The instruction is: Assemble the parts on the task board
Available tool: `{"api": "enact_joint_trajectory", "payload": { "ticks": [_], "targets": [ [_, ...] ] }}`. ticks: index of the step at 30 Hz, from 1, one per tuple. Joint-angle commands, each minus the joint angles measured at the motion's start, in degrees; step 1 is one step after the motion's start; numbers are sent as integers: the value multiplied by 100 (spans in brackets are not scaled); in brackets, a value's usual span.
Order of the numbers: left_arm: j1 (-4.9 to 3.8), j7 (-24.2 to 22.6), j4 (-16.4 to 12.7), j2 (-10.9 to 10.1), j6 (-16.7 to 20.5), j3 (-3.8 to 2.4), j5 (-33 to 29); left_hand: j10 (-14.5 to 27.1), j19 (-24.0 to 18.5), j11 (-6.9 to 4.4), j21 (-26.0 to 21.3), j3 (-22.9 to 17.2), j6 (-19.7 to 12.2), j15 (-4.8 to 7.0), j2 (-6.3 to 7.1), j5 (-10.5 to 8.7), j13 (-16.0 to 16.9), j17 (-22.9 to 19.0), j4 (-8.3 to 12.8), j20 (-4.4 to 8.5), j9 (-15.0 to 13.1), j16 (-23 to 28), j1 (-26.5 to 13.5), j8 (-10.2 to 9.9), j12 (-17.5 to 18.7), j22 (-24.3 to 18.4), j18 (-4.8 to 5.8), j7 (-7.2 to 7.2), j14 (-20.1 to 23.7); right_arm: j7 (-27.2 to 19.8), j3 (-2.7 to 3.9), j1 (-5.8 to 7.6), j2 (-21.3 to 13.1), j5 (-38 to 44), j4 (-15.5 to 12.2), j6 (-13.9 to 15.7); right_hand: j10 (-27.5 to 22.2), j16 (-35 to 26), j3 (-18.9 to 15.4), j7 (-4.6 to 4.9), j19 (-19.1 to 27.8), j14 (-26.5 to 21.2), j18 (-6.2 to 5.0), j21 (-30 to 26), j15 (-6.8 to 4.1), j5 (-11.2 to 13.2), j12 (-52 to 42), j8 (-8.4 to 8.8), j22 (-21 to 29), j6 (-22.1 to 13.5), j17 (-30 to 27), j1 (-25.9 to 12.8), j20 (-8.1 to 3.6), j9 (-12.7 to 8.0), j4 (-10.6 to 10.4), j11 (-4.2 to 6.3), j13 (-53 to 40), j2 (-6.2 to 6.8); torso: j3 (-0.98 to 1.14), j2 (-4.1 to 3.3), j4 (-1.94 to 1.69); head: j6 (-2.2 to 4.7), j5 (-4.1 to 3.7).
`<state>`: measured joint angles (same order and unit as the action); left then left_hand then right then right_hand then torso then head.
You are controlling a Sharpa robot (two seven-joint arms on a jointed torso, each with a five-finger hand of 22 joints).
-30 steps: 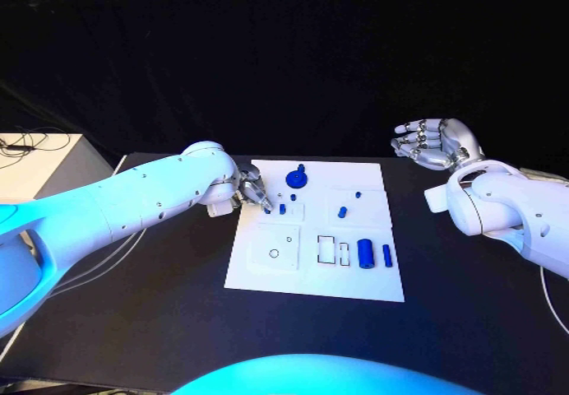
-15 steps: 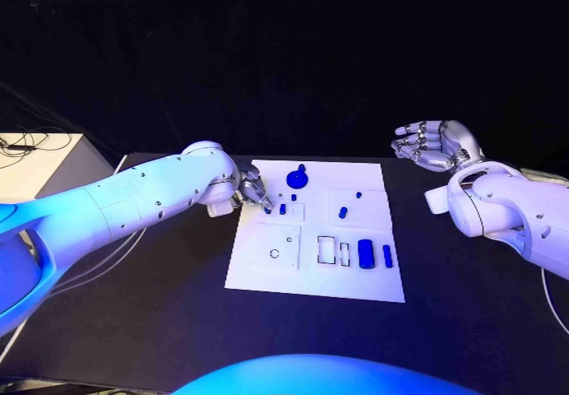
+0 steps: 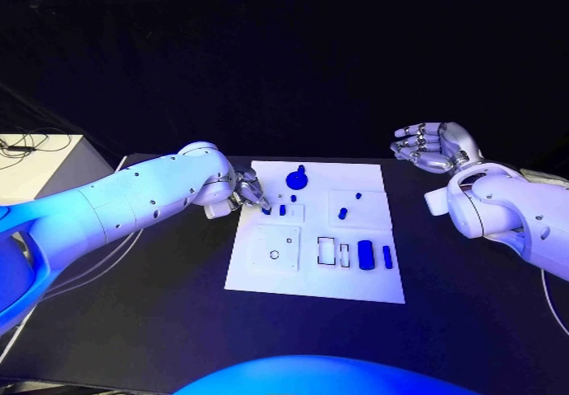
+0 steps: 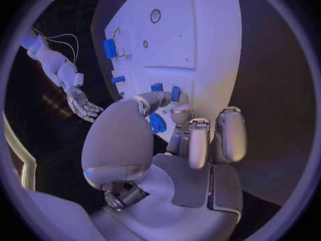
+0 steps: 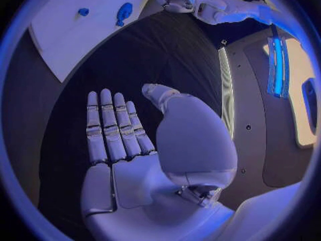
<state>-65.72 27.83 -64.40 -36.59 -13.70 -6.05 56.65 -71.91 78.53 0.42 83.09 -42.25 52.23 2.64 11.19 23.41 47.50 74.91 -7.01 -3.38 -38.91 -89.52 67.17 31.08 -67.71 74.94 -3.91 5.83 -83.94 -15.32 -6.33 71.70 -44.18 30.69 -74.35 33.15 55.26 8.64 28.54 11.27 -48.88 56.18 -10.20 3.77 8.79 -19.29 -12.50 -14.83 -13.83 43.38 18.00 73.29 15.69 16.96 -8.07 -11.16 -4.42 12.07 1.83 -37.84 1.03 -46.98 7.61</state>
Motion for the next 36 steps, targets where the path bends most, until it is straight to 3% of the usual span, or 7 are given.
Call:
{"api": "enact_joint_trajectory", "payload": {
  "ticks": [1,18,27,36],
  "targets": [
    [17,66,-46,-1,-137,-13,-104,-50,43,-4,36,-1091,136,39,12,30,0,1378,1063,13,-23,19,56,43,34,119,28,-78,-565,-29,2,-4,-1,13,1,-85,-9,-39,-37,395,34,-19,-24,-26,37,-30,22,29,13,-8,-9,-67,6,-10,4,-35,9,4,3,-3,-2,2,9],
    [-142,57,-50,19,-229,-64,58,-46,46,-8,39,-1092,144,41,18,58,-22,1386,1069,16,-27,15,55,39,49,124,29,-82,-568,-25,2,-5,4,13,9,-85,-11,-44,-40,396,42,-21,-24,-26,39,-30,22,30,22,-10,-13,-68,8,-13,5,-36,14,5,5,-9,8,13,9],
    [-281,85,119,154,-728,-61,64,-63,28,-7,30,-1063,160,42,23,129,-21,1403,1046,19,-41,6,8,30,57,105,24,-81,-573,-24,2,-5,11,13,9,-82,-11,-44,-40,396,42,-21,-24,-26,39,-30,22,30,22,-10,-13,-68,8,-13,5,-36,14,5,12,-4,12,11,3],
    [-322,114,251,240,-917,-41,298,-151,26,-41,19,-906,229,59,19,150,95,1456,968,19,-168,-21,-162,131,1,107,26,-126,-590,-21,2,-5,-2,13,-4,-71,-14,-50,-45,398,51,-23,-25,-25,41,-31,22,32,35,-11,-20,-69,10,-16,7,-38,21,4,9,1,-1,-1,-1]
  ]
}}
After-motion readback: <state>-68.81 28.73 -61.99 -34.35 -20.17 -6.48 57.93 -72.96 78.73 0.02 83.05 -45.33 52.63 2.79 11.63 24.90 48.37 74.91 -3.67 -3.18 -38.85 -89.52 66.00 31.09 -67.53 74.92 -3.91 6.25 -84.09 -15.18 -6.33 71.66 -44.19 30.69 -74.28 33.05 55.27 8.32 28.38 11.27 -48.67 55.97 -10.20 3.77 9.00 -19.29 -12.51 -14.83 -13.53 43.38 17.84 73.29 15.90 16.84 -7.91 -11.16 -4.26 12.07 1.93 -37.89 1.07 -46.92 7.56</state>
